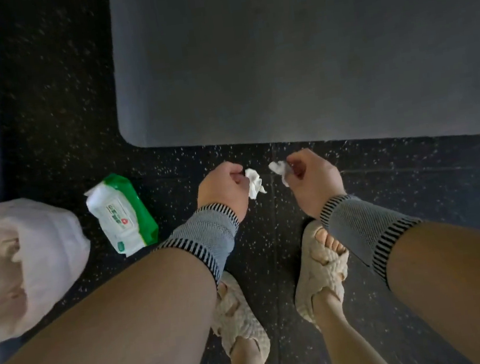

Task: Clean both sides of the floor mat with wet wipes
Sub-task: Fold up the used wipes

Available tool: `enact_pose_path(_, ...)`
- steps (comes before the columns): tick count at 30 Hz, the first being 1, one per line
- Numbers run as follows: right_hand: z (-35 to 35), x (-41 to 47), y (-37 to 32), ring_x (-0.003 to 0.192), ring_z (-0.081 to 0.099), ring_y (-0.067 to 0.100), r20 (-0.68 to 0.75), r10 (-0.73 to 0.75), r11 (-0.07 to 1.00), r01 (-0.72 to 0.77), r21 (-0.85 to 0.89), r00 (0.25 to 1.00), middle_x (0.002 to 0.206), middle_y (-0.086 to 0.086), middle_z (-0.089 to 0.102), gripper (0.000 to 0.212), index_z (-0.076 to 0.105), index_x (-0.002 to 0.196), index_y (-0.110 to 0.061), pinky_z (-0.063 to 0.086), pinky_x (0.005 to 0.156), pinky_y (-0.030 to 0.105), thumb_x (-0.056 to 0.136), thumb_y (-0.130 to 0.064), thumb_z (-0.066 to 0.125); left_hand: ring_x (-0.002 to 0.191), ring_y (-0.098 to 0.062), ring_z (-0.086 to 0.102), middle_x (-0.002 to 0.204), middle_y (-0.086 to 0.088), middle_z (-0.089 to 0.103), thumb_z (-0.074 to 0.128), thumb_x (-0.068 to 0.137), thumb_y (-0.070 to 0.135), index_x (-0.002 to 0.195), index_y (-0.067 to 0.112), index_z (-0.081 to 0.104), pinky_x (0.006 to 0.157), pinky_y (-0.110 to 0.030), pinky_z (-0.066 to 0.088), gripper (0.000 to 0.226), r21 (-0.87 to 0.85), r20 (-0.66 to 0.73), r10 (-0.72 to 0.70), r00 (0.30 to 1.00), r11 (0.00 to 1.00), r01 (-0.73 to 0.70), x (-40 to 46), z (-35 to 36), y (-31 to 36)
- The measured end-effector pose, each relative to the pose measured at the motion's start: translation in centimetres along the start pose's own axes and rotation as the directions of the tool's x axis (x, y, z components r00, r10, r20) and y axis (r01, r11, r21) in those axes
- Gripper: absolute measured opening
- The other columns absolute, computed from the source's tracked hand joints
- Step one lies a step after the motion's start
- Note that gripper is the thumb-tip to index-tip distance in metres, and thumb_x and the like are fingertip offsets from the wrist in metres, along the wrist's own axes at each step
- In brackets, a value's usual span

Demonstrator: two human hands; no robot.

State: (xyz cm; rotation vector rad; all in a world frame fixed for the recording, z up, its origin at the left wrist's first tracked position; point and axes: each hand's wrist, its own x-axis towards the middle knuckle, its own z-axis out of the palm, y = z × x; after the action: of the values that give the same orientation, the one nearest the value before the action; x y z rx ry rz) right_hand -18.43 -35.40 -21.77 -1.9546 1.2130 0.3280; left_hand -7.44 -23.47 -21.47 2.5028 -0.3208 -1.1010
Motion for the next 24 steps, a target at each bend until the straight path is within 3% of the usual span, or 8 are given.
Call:
enact_pose_path(3, 3.5, 1.2, 2.6, 0.063, 0.048, -0.004, -0.017, 0.066, 0.996, -0.065, 0.054, 0.998, 0.076, -0.013, 0.057, 0.013, 0.064, 0.101, -0.020, 0.030, 0.049, 0.012, 0.092, -0.027, 0.058, 0.088, -0.005, 0.057, 0.101, 0.011, 0.063, 0.065, 0.090, 0.031, 0.120, 0.019, 0.061, 0.074, -0.017, 0.043, 0.033, 0.017, 0.025, -0.033, 0.999, 0.999, 0.032, 2.0, 3.1, -2.9)
enact_pose_path(5, 5.4, 2.3, 3.9, 0.063, 0.051, -0.002, -0.024, 0.090, 0.991, -0.087, 0.097, 0.996, 0.074, -0.014, 0.058, 0.011, 0.064, 0.097, -0.020, 0.033, 0.050, 0.013, 0.090, -0.026, 0.060, 0.091, -0.008, 0.058, 0.107, 0.008, 0.065, 0.067, 0.088, 0.038, 0.119, 0.018, 0.060, 0.074, -0.020, 0.045, 0.038, 0.016, 0.034, -0.088, 0.996, 0.996, 0.087, 3.9, 5.3, -4.2)
enact_pose_path(10, 7.6, 4.9, 6.4, 0.069, 0.058, 0.007, -0.002, 0.068, 0.991, -0.067, 0.113, 0.998, 0.078, -0.008, 0.064, 0.010, 0.064, 0.092, -0.020, 0.045, 0.057, 0.018, 0.086, -0.028, 0.063, 0.077, -0.013, 0.053, 0.101, 0.000, 0.062, 0.065, 0.084, 0.055, 0.121, 0.014, 0.056, 0.050, -0.021, 0.034, 0.055, 0.156, 0.049, -0.195, 0.980, 0.970, 0.185, 8.4, 10.2, -4.9)
enact_pose_path(14, 7.3, 5.7, 7.5, 0.071, 0.060, 0.009, 0.021, 0.064, 0.988, -0.066, 0.137, 0.998, 0.079, -0.007, 0.066, 0.013, 0.066, 0.094, -0.020, 0.050, 0.063, 0.025, 0.086, -0.030, 0.063, 0.086, -0.021, 0.061, 0.099, -0.005, 0.064, 0.061, 0.090, 0.047, 0.119, 0.011, 0.058, 0.066, -0.031, 0.043, 0.046, 0.258, 0.052, -0.270, 0.962, 0.934, 0.248, 9.7, 11.7, -4.4)
enact_pose_path(17, 6.2, 4.8, 6.8, 0.072, 0.060, 0.006, 0.074, 0.073, 0.977, -0.086, 0.196, 0.995, 0.081, -0.011, 0.065, 0.017, 0.067, 0.101, -0.020, 0.048, 0.060, 0.019, 0.087, -0.029, 0.064, 0.076, -0.014, 0.057, 0.090, 0.000, 0.064, 0.056, 0.092, 0.048, 0.106, 0.016, 0.064, 0.066, -0.024, 0.042, 0.037, 0.099, 0.095, -0.167, 0.981, 0.983, 0.157, 8.4, 10.1, -3.9)
enact_pose_path(20, 4.2, 2.4, 4.2, 0.071, 0.056, -0.003, 0.128, 0.073, 0.947, -0.109, 0.303, 0.989, 0.080, -0.018, 0.061, 0.022, 0.067, 0.107, -0.020, 0.040, 0.054, 0.007, 0.087, -0.029, 0.065, 0.070, -0.002, 0.056, 0.085, 0.010, 0.064, 0.071, 0.084, 0.042, 0.082, 0.028, 0.060, 0.050, -0.011, 0.039, 0.018, -0.153, 0.126, -0.143, 0.982, 0.975, 0.162, 5.0, 6.7, -2.2)
enact_pose_path(22, 2.0, 0.4, 1.5, 0.073, 0.056, -0.003, 0.176, 0.067, 0.913, -0.131, 0.387, 0.982, 0.084, -0.018, 0.062, 0.022, 0.067, 0.107, -0.022, 0.041, 0.059, 0.009, 0.085, -0.029, 0.067, 0.067, 0.001, 0.056, 0.080, 0.012, 0.063, 0.073, 0.084, 0.033, 0.074, 0.031, 0.056, 0.038, -0.005, 0.036, 0.020, -0.234, 0.137, -0.128, 0.982, 0.960, 0.157, 2.4, 3.8, -0.4)
enact_pose_path(24, -0.8, -1.7, -1.7, 0.075, 0.059, 0.002, 0.216, 0.039, 0.888, -0.133, 0.441, 0.976, 0.086, -0.014, 0.065, 0.015, 0.067, 0.097, -0.028, 0.045, 0.067, 0.017, 0.083, -0.031, 0.069, 0.069, 0.000, 0.058, 0.079, 0.013, 0.063, 0.073, 0.084, 0.025, 0.076, 0.029, 0.058, 0.043, -0.005, 0.039, 0.018, -0.281, 0.148, -0.089, 0.985, 0.951, 0.129, -0.4, 0.4, 1.9)
